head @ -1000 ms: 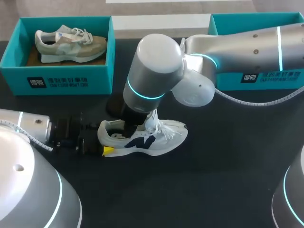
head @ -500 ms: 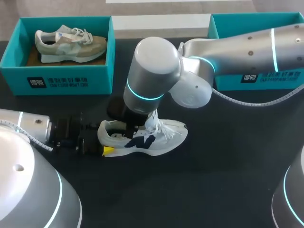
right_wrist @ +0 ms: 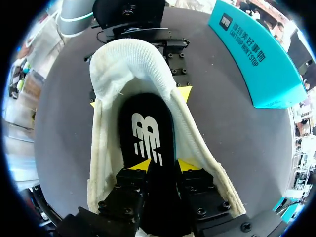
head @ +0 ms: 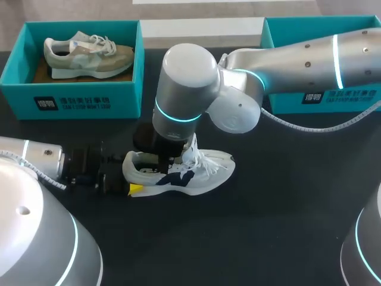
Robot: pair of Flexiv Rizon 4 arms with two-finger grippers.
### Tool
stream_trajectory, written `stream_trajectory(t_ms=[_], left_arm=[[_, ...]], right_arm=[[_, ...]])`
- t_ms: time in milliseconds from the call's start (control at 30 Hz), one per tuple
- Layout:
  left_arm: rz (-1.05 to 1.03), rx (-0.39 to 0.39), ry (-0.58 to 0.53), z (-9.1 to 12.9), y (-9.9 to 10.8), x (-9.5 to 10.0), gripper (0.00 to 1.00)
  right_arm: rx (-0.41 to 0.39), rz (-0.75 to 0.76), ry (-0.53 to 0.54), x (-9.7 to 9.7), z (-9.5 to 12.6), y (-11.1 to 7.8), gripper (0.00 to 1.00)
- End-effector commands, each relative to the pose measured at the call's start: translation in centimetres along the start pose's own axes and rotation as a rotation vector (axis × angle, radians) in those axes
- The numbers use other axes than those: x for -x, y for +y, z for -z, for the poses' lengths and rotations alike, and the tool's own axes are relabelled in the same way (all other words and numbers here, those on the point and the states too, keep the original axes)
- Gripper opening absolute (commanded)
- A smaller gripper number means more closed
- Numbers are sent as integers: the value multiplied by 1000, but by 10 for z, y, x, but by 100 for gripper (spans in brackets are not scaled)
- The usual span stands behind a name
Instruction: Take the shoe out of the shoebox, open the shoe tongue, remove and reinsert the insole, then place the shoe into the shoebox
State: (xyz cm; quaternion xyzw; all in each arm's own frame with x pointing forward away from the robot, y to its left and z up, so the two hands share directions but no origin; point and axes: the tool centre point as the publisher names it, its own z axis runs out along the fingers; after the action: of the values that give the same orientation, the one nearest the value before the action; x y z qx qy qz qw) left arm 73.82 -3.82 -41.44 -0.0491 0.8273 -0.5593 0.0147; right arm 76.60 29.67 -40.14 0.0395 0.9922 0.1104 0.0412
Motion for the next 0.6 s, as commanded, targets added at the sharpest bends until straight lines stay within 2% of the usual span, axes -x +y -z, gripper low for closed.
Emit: stream_trajectory(t_ms=[33,400,500,600], left_arm=[[0,-1,-1,-4,5,-2,0],[0,-1,-1,-4,5,-2,0],[0,-1,-1,-4,5,-2,0],[0,-1,-1,-4,5,-2,0]], right_arm=[[-32,38,4,4,-10,6,31],[-47,137,11,7,-7,14,39],[-48,138,35,4,-14,14,38],[-49,138,52,-2,-22,13,32]])
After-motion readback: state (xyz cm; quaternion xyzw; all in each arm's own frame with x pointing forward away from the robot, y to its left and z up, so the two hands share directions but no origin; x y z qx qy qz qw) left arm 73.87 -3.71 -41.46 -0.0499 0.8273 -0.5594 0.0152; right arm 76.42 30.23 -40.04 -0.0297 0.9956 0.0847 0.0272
